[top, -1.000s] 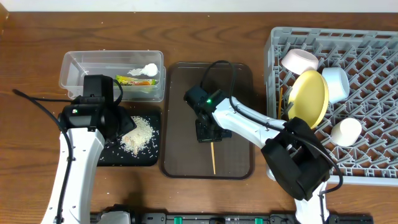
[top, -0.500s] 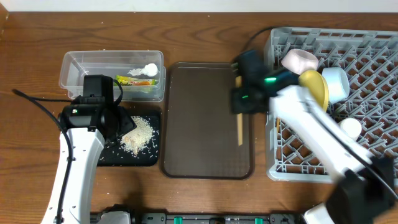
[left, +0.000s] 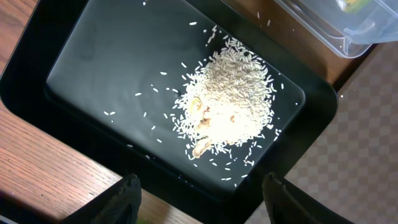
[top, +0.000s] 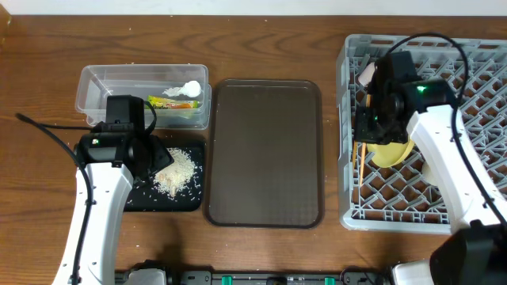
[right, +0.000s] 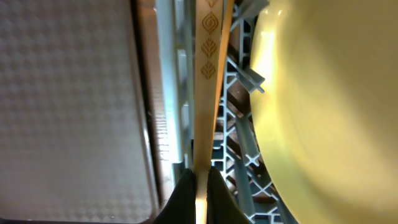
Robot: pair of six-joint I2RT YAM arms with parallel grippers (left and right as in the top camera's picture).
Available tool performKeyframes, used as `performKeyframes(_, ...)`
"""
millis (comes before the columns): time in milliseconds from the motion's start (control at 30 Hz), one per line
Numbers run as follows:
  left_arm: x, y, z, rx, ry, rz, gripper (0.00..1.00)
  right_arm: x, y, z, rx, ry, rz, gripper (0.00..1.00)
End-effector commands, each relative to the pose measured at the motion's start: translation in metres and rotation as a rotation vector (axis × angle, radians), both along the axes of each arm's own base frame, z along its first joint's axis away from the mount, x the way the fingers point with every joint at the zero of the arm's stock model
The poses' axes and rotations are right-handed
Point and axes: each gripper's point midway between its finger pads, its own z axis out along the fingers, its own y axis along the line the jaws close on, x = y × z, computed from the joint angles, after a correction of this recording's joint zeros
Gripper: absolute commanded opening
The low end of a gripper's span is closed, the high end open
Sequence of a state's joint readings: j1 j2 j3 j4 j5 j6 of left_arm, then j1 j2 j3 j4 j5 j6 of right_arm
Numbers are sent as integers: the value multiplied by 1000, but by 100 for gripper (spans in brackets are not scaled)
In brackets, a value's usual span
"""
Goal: Sort waste into correct bins and load items into the dishwasher rack
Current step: 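Carry the second chopstick into the rack beside the plate and release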
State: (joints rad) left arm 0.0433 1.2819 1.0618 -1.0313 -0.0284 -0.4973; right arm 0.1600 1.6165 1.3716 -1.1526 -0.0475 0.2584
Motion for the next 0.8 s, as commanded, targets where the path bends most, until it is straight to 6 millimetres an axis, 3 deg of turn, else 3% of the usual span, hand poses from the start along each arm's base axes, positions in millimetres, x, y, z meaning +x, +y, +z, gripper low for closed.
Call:
performKeyframes(0,-4,0,-1,-3,6,6,66,-5,-8,-19,-48,44,29,1)
performKeyframes(133,-4,1,-1,-2,6,5,66,-7,-12,-27,-67,65,27,3)
performKeyframes(200,-4,1,-1,-3,5,6,66,-6,-11,-28,-67,63,27,23)
performKeyframes(233,-4,1,-1,-3,6,6,66,-6,-11,-28,-66,60,27,26)
performKeyframes(567,-4,1,-1,-3,6,6,66,-3,-11,-27,-65,51,27,27)
performKeyframes(767,-3,-1,-1,-9,5,-7,78,1,0,-25,-3,30,35,31)
